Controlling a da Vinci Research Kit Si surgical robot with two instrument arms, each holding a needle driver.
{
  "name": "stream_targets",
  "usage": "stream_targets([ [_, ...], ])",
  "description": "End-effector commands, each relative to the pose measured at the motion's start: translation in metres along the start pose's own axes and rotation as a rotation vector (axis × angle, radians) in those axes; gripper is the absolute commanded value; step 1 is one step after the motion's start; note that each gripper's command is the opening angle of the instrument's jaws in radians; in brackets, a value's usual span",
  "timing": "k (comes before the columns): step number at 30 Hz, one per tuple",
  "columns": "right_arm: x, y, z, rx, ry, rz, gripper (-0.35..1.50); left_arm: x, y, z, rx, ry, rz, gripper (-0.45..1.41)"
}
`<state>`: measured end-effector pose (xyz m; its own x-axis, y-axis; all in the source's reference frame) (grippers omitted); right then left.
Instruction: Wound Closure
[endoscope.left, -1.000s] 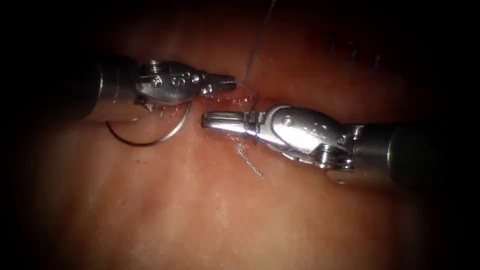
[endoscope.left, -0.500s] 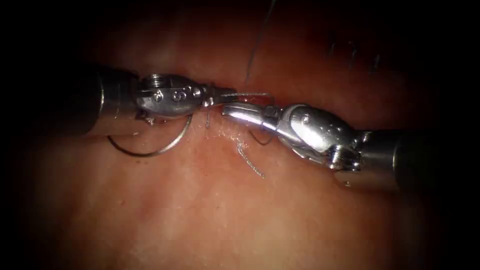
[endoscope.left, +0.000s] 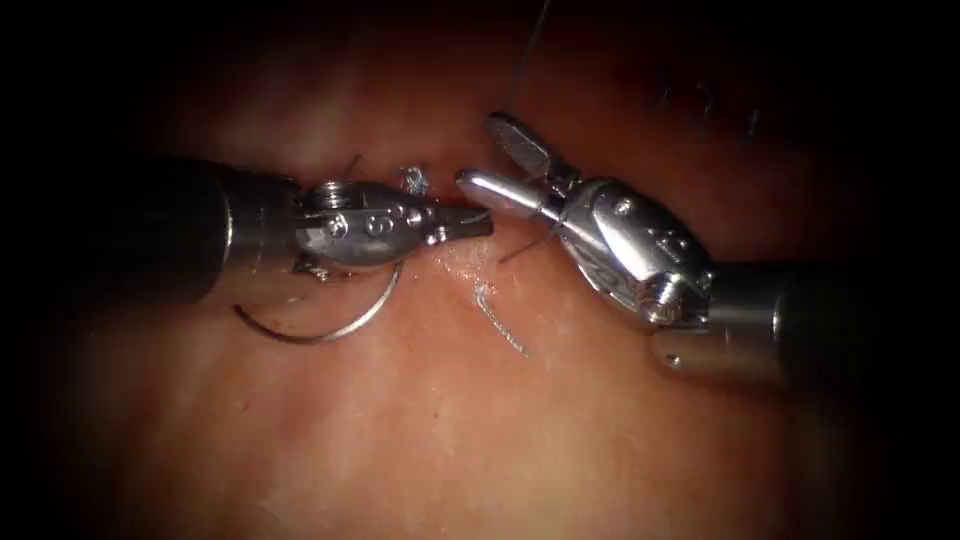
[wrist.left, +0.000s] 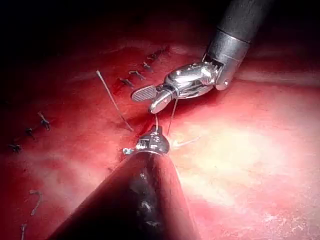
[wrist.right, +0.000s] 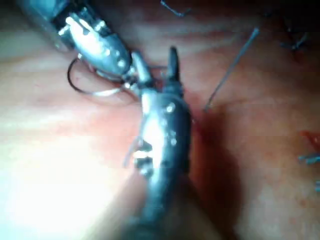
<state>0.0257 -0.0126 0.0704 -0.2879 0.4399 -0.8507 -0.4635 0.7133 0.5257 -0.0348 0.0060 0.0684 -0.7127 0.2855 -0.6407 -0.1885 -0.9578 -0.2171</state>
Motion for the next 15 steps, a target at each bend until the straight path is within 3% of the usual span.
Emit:
stream_targets([
  [1,-0.0003,0.0004,0.0006,-0.019,0.000,-0.007,0.84,0.0005,-0.0003,0.0004,0.000,0.002,-0.003,-0.45],
  [8,-0.0002,0.0025,0.0002,-0.167,-0.036,-0.003,0.96,0.0028,0.0001,-0.0005,-0.007,0.003,-0.020,-0.45],
  [15,-0.0006,0.0032,0.0007,-0.238,-0.081,0.055,0.99,0.0031,-0.0007,-0.0006,-0.013,0.006,-0.022,-0.45],
])
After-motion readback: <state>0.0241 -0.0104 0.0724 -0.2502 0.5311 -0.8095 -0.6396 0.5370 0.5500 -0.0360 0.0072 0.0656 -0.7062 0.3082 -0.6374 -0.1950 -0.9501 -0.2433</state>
